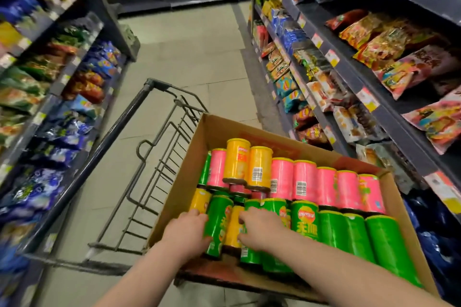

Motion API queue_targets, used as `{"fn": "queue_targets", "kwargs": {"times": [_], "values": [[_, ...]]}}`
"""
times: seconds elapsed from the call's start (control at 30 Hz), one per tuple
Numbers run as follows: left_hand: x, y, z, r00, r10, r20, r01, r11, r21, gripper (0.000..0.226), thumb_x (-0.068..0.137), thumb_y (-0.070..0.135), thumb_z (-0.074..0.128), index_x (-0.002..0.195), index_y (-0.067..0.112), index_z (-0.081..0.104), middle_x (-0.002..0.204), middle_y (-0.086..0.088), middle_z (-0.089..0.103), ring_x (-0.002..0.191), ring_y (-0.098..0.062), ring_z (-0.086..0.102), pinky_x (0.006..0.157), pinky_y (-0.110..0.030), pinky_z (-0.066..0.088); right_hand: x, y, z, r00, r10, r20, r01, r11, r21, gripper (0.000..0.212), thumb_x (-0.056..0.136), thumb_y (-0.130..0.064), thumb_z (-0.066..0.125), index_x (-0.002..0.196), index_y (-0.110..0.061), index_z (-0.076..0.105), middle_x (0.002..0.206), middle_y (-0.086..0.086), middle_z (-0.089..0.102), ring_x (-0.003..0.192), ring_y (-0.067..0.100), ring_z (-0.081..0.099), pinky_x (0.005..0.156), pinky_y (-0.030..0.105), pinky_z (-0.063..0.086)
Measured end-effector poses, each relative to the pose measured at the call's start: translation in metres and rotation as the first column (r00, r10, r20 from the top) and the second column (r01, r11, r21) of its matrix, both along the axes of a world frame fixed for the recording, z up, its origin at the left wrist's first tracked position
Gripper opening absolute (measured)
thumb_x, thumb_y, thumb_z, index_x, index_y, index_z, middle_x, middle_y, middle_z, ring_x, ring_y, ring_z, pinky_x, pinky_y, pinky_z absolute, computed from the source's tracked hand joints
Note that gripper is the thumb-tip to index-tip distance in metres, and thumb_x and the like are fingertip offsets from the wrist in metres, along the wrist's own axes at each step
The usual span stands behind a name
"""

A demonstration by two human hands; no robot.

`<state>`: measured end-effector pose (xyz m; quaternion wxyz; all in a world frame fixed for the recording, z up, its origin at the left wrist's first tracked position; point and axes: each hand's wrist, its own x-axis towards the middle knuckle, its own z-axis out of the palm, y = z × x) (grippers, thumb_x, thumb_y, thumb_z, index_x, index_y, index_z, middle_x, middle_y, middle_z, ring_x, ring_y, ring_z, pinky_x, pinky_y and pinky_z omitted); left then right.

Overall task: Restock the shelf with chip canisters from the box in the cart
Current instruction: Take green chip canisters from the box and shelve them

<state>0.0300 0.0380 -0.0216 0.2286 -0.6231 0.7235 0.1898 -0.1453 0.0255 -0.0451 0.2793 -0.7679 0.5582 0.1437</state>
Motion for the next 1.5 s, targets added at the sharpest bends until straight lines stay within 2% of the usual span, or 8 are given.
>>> {"fn": "queue_targets", "kwargs": {"times": [0.4, 0.7, 0.87, 1.0, 1.1, 1.23, 1.37, 1.5], "values": [[0.007, -0.020, -0.021, 0.972, 0.233, 0.014, -0.234, 0.971, 0.051, 0.042, 0.092, 0.036, 0.048, 0.131, 0.019, 0.045, 0.131, -0.005, 0.043, 0.122, -0.025, 0.045, 0.098, -0.035, 0.041, 0.073, -0.061, -0.045, 0.983, 0.022, 0.180, -0.039, 0.995, 0.094, 0.052, 0.086, -0.027, 0.059, 0.132, -0.011, 0.041, 0.127, 0.011, 0.041, 0.115, 0.034, 0.051, 0.089, 0.042, 0.045], [0.015, -0.022, -0.026, 0.958, 0.286, 0.009, -0.286, 0.958, 0.019, 0.040, 0.092, 0.033, 0.048, 0.128, 0.017, 0.044, 0.131, -0.005, 0.042, 0.122, -0.026, 0.045, 0.097, -0.036, 0.041, 0.103, -0.071, -0.068, 0.974, -0.088, 0.210, 0.049, 0.982, 0.182, 0.088, 0.086, -0.018, 0.061, 0.153, -0.016, 0.004, 0.152, 0.006, 0.017, 0.129, 0.033, 0.043, 0.101, 0.044, 0.043], [0.014, -0.021, -0.026, 0.956, 0.294, -0.005, -0.294, 0.956, 0.013, 0.040, 0.092, 0.033, 0.048, 0.128, 0.017, 0.041, 0.129, -0.006, 0.043, 0.120, -0.027, 0.046, 0.096, -0.038, 0.041, 0.101, -0.070, -0.071, 0.945, -0.194, 0.264, 0.135, 0.965, 0.226, 0.071, 0.085, -0.017, 0.060, 0.147, -0.017, 0.024, 0.145, 0.007, 0.026, 0.129, 0.031, 0.040, 0.102, 0.041, 0.040], [0.015, -0.020, -0.027, 0.951, 0.307, -0.042, -0.307, 0.952, -0.002, 0.041, 0.092, 0.032, 0.048, 0.129, 0.018, 0.039, 0.129, -0.006, 0.044, 0.120, -0.027, 0.046, 0.096, -0.038, 0.042, 0.100, -0.058, -0.070, 0.849, -0.360, 0.387, 0.315, 0.933, 0.175, 0.048, 0.086, -0.026, 0.062, 0.128, -0.015, 0.041, 0.134, 0.010, 0.037, 0.120, 0.031, 0.045, 0.095, 0.036, 0.041], [0.018, -0.018, -0.029, 0.941, 0.331, -0.074, -0.332, 0.943, -0.007, 0.047, 0.090, 0.031, 0.048, 0.133, 0.019, 0.034, 0.130, -0.006, 0.044, 0.120, -0.028, 0.048, 0.097, -0.039, 0.042, 0.098, -0.046, -0.069, 0.681, -0.508, 0.528, 0.462, 0.857, 0.230, 0.029, 0.083, -0.029, 0.065, 0.100, -0.015, 0.047, 0.115, 0.006, 0.046, 0.099, 0.024, 0.050, 0.079, 0.029, 0.040], [0.021, -0.014, -0.029, 0.932, 0.346, -0.112, -0.349, 0.937, -0.010, 0.061, 0.089, 0.028, 0.048, 0.143, 0.019, 0.022, 0.134, -0.006, 0.043, 0.121, -0.027, 0.047, 0.099, -0.039, 0.041, 0.099, -0.034, -0.066, 0.521, -0.601, 0.606, 0.550, 0.779, 0.300, 0.035, 0.082, -0.025, 0.069, 0.072, -0.022, 0.036, 0.091, 0.001, 0.045, 0.083, 0.016, 0.042, 0.060, 0.013, 0.032], [0.023, -0.012, -0.027, 0.910, 0.384, -0.160, -0.389, 0.921, -0.005, 0.076, 0.086, 0.033, 0.053, 0.148, 0.019, 0.011, 0.138, -0.007, 0.040, 0.123, -0.027, 0.047, 0.099, -0.039, 0.040, 0.097, -0.025, -0.053, 0.487, -0.570, 0.662, 0.527, 0.796, 0.298, 0.029, 0.081, -0.025, 0.071, 0.081, -0.020, 0.043, 0.096, -0.002, 0.045, 0.085, 0.012, 0.043, 0.065, 0.008, 0.032], [0.025, -0.011, -0.026, 0.872, 0.436, -0.222, -0.440, 0.898, 0.034, 0.100, 0.077, 0.049, 0.066, 0.150, 0.025, 0.004, 0.143, -0.005, 0.037, 0.127, -0.025, 0.045, 0.101, -0.040, 0.040, 0.080, -0.024, -0.030, 0.435, -0.560, 0.705, 0.554, 0.784, 0.281, 0.029, 0.078, -0.028, 0.074, 0.094, -0.024, 0.050, 0.106, -0.005, 0.050, 0.096, 0.012, 0.047, 0.074, 0.020, 0.035]]}}
